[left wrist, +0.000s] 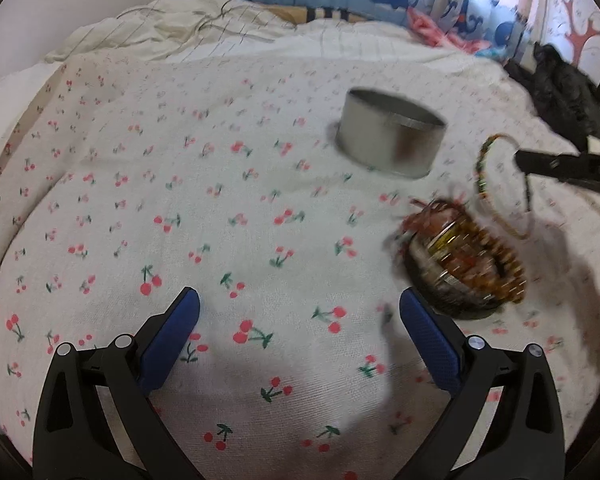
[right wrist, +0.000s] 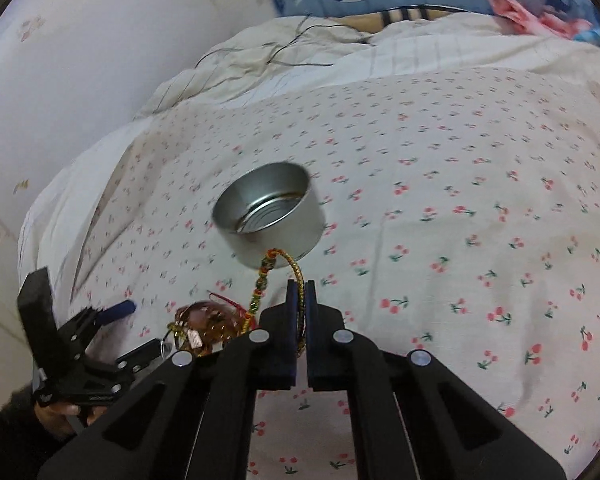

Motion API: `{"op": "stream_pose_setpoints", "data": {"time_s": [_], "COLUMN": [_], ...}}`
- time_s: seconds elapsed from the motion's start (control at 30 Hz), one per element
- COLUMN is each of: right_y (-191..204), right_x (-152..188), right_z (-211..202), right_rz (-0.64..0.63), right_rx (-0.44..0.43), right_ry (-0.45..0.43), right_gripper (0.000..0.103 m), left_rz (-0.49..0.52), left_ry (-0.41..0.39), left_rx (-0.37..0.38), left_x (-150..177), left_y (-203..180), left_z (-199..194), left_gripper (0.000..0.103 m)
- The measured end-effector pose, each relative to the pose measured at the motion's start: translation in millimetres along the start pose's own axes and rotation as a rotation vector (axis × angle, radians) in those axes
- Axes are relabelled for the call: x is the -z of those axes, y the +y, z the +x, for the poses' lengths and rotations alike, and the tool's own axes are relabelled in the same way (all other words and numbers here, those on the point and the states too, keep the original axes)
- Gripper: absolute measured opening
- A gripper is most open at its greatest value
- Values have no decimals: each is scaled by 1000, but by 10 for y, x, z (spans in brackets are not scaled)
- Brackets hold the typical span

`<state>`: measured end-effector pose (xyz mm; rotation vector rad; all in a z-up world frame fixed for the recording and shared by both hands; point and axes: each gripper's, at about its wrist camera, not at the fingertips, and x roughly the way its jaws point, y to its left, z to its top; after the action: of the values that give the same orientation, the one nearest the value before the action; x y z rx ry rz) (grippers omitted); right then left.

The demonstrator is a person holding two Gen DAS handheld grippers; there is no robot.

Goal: Organize jewelry
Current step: 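Grasp the gold bangle from the jewelry pile with the right gripper, then grasp red string bracelets with the left gripper while the right gripper carries the gold bangle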

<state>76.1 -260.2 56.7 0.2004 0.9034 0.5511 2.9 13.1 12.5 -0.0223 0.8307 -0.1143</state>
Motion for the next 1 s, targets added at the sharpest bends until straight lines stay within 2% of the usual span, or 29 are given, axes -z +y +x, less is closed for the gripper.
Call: {"op": "stream_pose_setpoints", "data": {"time_s": [0.07, 0.17, 0.2, 0.27, 0.33, 0.43, 0.47, 0.53, 0.57, 0.6, 0.63, 0.67, 0.7, 0.73, 0.8, 0.83, 0.87, 1.0], "right_y": [-60, -147, -179, -199, -222, -230, -218, -180, -160, -148, -140, -135, -146, -151, -180, -190, -198, -294], "right_x": [-19, -31, -34, -37, -40, -47, -45, -47, -46, -50, -51, -52, -53, -50, -44, -40, -36, -11], "right_z": [-35, -84, -106, -123, -133, -129, -124, -136, -148, -150, -155, -155, -153, -148, -126, -113, -100, -17], "right_rz": [30, 79, 94, 111, 130, 143, 143, 136, 131, 129, 128, 129, 133, 139, 153, 157, 159, 195], "right_rx": [18, 4, 4, -1, -11, -28, -31, -45, -51, -53, -58, -61, -61, -60, -61, -57, -50, -25], "right_ry": [-18, -44, -50, -56, -59, -60, -59, -61, -63, -65, -66, -63, -59, -55, -42, -35, -25, 17], "right_gripper": [4, 4, 4, 4, 4, 4, 4, 4, 4, 4, 4, 4, 4, 4, 4, 4, 4, 4], "left_rz": [31, 148, 187, 238, 176, -7, -57, -65, -54, -45, -32, -7, 6, 18, 41, 45, 41, 46], "left_ry": [-30, -24, -17, 39, 120, 305, 363, 423, 440, 469, 485, 497, 503, 508, 487, 473, 467, 428], "left_rx": [24, 72, 85, 163, 236, 342, 363, 336, 318, 300, 288, 272, 268, 285, 277, 280, 284, 305], "left_x": [-82, -283, -352, -554, -724, -917, -941, -935, -919, -904, -880, -861, -858, -851, -850, -878, -902, -983], "left_y": [-68, -320, -410, -566, -549, -413, -387, -417, -454, -508, -555, -624, -645, -694, -747, -757, -731, -730], "left_z": [-77, -96, -80, 31, 196, 545, 652, 796, 837, 883, 897, 902, 910, 890, 839, 804, 768, 600], "left_gripper": [96, 96, 96, 96, 96, 96, 96, 95, 92, 83, 69, 59, 37, 35, 24, 6, 1, 1]}}
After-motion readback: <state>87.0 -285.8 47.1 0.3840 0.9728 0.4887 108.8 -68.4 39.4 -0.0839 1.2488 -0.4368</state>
